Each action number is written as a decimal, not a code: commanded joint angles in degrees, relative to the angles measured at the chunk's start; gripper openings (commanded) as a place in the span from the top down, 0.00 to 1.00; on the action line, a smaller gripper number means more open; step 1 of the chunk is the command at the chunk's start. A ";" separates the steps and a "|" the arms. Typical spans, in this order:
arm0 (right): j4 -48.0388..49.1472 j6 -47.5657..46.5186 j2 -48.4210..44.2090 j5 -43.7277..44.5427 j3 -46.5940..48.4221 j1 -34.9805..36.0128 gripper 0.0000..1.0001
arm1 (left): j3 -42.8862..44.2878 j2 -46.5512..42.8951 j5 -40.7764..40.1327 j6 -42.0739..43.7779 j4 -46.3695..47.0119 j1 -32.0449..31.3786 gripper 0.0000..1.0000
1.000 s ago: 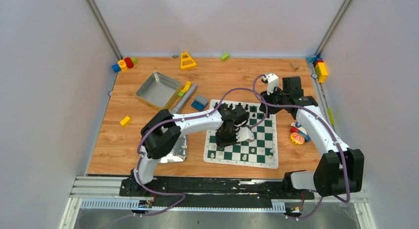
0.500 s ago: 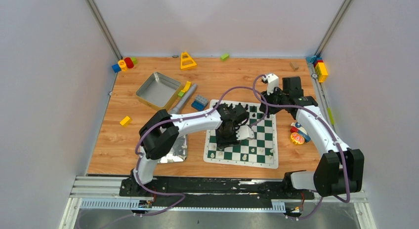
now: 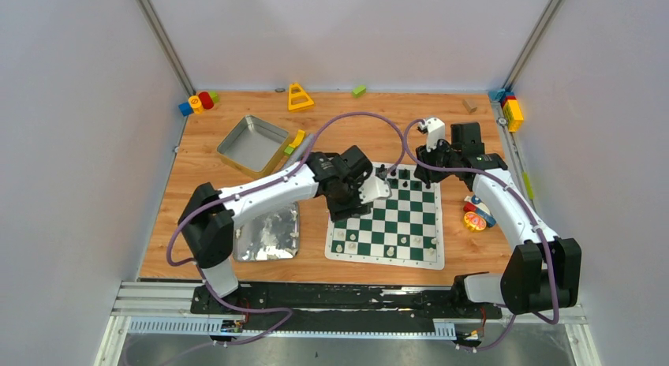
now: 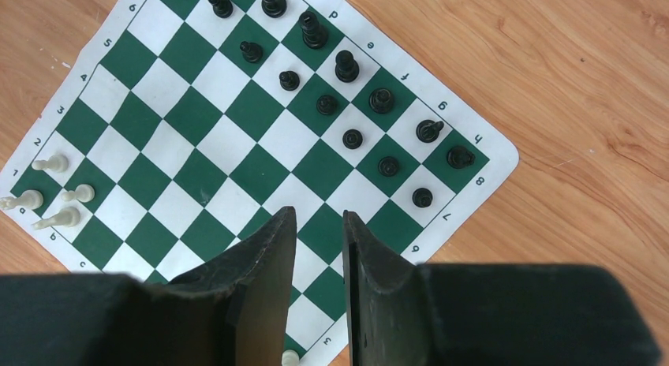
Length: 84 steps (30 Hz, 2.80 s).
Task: Set up the chess pieces on the board
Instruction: Place the chess piece on the chessboard, then pick up the chess piece from the storage box.
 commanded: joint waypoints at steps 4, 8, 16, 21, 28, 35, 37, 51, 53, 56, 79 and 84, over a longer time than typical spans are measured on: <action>1.76 -0.50 -0.20 0.14 0.49 0.30 0.71 | -8.77 -11.90 -0.37 1.71 -0.92 7.55 0.31; 1.73 -0.50 -0.12 -0.16 0.45 0.28 0.70 | -14.55 -18.72 -0.40 1.97 0.09 13.66 0.29; 1.70 -0.42 -0.58 -0.27 0.54 0.37 0.66 | -23.05 -29.09 0.07 1.23 2.15 25.64 0.23; 1.70 -0.33 -0.98 -0.70 0.63 0.43 0.61 | -26.37 -29.37 0.07 1.36 1.28 31.64 0.23; 1.58 -0.24 -2.12 -1.46 0.55 0.63 0.44 | -28.94 -27.53 -1.71 0.97 0.95 36.50 0.23; 1.55 -0.20 -2.86 -0.96 0.58 1.18 0.01 | -30.11 -25.29 -4.51 0.58 0.10 41.08 0.22; 1.53 -0.32 -3.21 -0.75 0.47 1.19 0.00 | -30.52 -24.90 -4.69 0.31 -0.33 41.40 0.22; 1.58 -0.81 -2.61 -0.78 0.32 2.61 0.01 | -31.13 -27.90 14.93 10.17 -1.11 39.74 0.32; 1.52 -0.86 -2.39 -0.55 0.27 2.73 0.01 | -31.28 -28.34 16.88 12.52 -0.38 36.68 0.32; 1.54 -0.81 -2.12 -0.34 0.20 2.61 0.01 | -32.27 -28.46 17.60 16.21 2.09 32.66 0.34; 1.41 -1.11 -0.77 -0.05 0.13 2.70 0.02 | -37.04 -19.15 12.11 20.32 12.40 21.11 0.54; 1.26 -1.11 -0.42 -0.07 0.14 2.65 0.02 | -37.41 -18.36 12.48 19.97 12.50 20.60 0.58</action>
